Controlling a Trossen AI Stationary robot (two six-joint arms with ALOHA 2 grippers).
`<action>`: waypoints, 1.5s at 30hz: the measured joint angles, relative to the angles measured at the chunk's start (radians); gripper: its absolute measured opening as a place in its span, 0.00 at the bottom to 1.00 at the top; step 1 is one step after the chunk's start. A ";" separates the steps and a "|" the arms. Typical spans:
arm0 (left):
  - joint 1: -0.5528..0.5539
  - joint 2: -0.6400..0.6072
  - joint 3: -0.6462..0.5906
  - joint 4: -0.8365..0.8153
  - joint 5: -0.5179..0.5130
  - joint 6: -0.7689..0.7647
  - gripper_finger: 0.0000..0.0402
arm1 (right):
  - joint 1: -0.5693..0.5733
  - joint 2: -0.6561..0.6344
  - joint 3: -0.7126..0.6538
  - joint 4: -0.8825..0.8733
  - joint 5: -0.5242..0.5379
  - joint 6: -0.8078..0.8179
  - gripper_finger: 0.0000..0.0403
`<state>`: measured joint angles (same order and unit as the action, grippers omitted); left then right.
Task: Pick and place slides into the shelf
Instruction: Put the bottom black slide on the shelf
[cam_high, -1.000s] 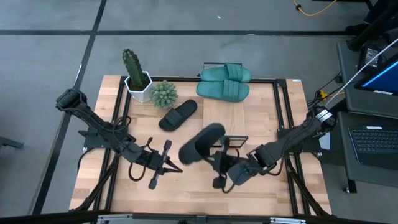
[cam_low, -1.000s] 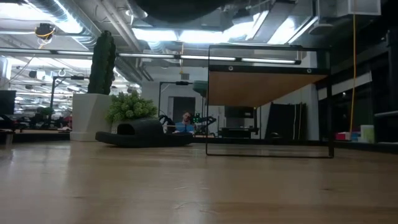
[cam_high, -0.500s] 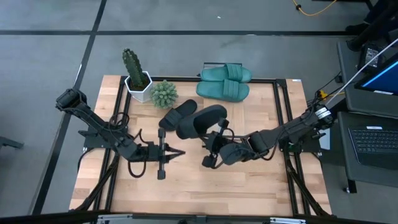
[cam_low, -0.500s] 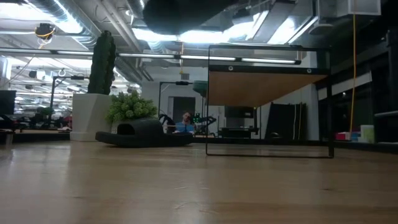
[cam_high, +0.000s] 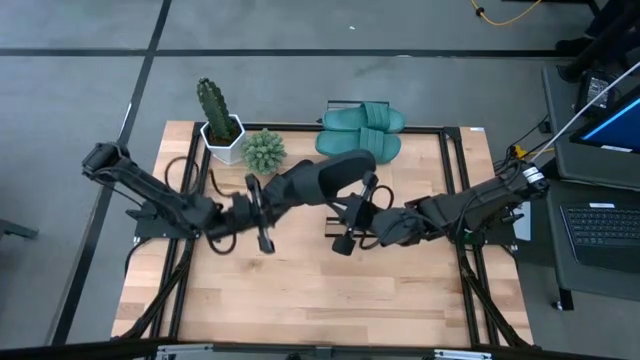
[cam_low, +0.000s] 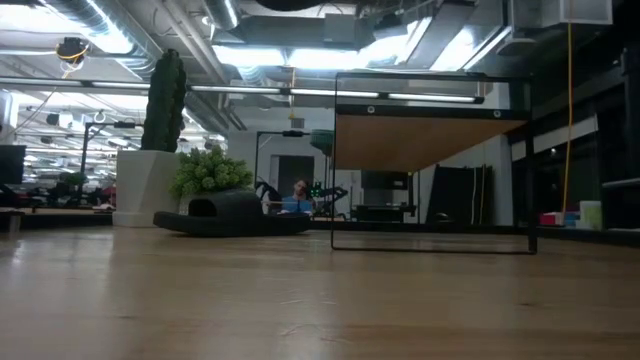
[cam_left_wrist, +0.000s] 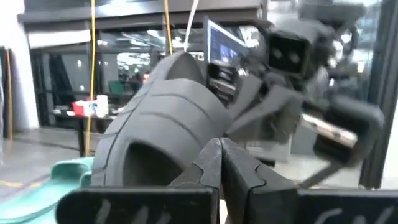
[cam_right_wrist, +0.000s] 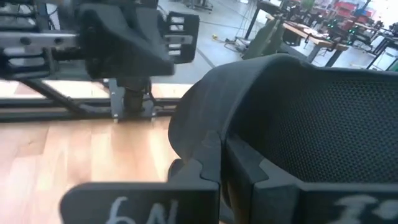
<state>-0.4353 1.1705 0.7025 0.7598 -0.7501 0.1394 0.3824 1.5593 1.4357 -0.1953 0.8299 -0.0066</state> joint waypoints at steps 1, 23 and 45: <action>0.016 -0.013 0.000 -0.010 0.025 -0.037 0.00 | -0.001 0.000 0.001 0.010 0.001 -0.006 0.02; 0.161 -0.040 0.000 -0.046 0.257 -0.243 0.31 | -0.025 -0.039 0.001 0.029 -0.020 -0.082 0.02; 0.211 -0.039 0.000 -0.057 0.285 -0.314 0.38 | -0.042 -0.070 0.000 0.035 -0.049 -0.120 0.02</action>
<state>-0.2245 1.1313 0.7021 0.7025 -0.4653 -0.1751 0.3408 1.4894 1.4353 -0.1604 0.7806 -0.1271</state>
